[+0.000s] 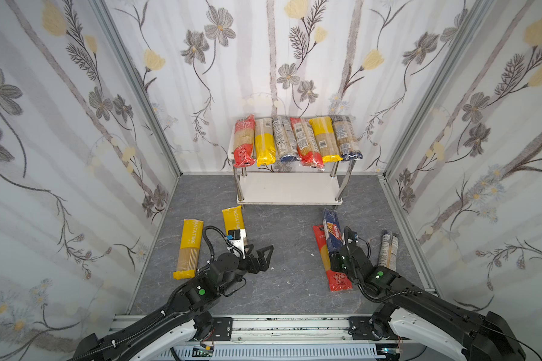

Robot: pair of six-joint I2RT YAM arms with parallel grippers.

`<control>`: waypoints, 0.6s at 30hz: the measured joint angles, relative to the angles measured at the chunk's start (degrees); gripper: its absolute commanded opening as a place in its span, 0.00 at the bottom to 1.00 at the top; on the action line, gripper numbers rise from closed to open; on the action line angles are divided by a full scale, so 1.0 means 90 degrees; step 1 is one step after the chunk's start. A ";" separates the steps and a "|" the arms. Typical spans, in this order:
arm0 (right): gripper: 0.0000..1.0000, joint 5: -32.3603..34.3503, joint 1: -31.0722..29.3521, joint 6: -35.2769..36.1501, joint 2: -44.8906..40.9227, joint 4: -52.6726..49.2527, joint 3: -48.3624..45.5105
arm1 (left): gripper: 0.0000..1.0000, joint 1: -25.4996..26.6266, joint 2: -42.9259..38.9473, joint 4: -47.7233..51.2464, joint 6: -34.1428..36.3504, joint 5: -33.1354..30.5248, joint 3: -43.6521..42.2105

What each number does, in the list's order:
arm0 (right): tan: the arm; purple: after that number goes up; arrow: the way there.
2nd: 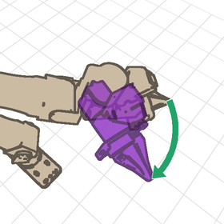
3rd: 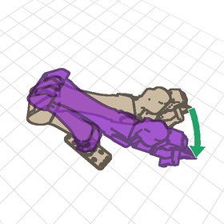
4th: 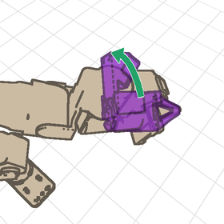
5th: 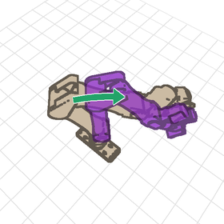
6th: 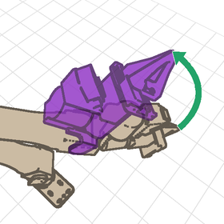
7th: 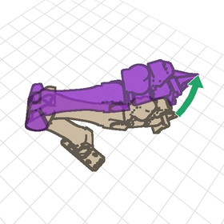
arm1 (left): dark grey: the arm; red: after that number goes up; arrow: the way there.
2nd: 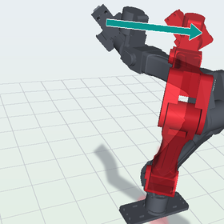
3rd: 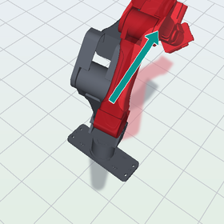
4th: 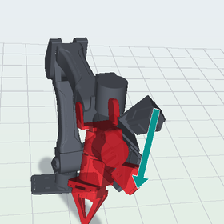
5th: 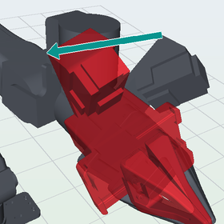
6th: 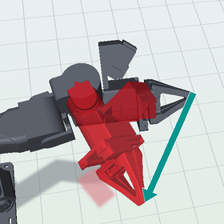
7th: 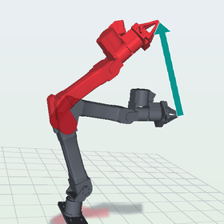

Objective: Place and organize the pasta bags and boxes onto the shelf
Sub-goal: 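Carry the Barilla box to the lower shelf and release it there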

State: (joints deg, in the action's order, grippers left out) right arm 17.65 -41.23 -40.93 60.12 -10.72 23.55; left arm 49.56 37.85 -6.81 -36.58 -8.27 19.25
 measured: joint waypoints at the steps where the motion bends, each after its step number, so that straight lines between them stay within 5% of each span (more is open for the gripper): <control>1: 0.31 0.0007 0.0000 0.0044 -0.0010 -0.0010 0.0083 | 1.00 0.0000 0.0007 0.0010 0.0005 -0.0022 0.0000; 9: 0.31 0.0078 0.0007 0.0515 0.0852 -0.0080 0.0942 | 1.00 0.0000 0.0177 0.0015 0.0219 -0.0102 0.0138; 18: 0.30 0.0124 0.0389 0.1350 0.3211 0.0199 0.2960 | 1.00 -0.0007 0.0556 0.0017 0.0493 -0.0202 0.0391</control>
State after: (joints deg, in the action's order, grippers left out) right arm 18.76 -37.74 -28.77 89.01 -8.93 50.19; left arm 49.50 42.85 -6.66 -32.14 -10.09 22.76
